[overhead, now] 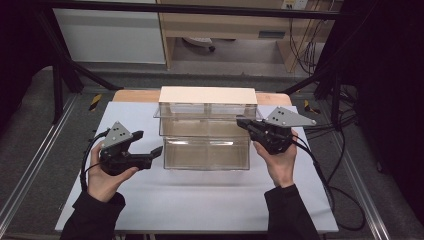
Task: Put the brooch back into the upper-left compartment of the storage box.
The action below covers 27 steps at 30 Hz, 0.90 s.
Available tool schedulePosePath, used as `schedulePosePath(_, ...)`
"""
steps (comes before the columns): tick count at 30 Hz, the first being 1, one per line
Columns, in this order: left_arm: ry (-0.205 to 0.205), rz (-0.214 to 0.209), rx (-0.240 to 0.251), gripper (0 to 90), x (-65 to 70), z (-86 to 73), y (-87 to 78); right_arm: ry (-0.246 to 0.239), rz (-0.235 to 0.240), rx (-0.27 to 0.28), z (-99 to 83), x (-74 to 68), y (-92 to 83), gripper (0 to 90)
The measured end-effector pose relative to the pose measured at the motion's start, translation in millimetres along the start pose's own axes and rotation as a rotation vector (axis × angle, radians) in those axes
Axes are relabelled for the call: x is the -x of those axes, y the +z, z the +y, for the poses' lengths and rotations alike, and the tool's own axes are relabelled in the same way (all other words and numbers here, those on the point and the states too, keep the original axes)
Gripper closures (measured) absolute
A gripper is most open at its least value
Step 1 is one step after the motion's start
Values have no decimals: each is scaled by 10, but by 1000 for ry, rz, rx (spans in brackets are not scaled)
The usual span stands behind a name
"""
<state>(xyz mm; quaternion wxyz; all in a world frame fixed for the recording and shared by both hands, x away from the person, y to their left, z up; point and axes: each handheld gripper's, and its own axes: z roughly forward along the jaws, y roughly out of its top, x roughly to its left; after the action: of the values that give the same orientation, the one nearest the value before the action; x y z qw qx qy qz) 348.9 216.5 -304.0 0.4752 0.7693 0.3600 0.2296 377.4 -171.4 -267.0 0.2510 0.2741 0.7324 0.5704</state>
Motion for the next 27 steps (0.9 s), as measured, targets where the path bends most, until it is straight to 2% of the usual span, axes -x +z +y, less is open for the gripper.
schedulePosePath(9, 1, -16, -29, 96, 3, -214, 69, 2, 1, -1, 3, 5, -1, 900)
schedulePosePath(14, -11, -14, -45, 81, -19, -365, 88, 2, -1, -4, -1, 0, -2, 900)
schedulePosePath(19, -21, 1, -66, 78, -73, -537, 98, 0, 0, -3, -6, 1, -6, 900)
schedulePosePath(23, -6, 19, -98, 65, -104, -651, 92, -1, 1, -4, -11, -2, -2, 900)
schedulePosePath(27, -17, 23, -120, 61, -130, -774, 84, -1, 2, -6, -11, -4, -4, 900)
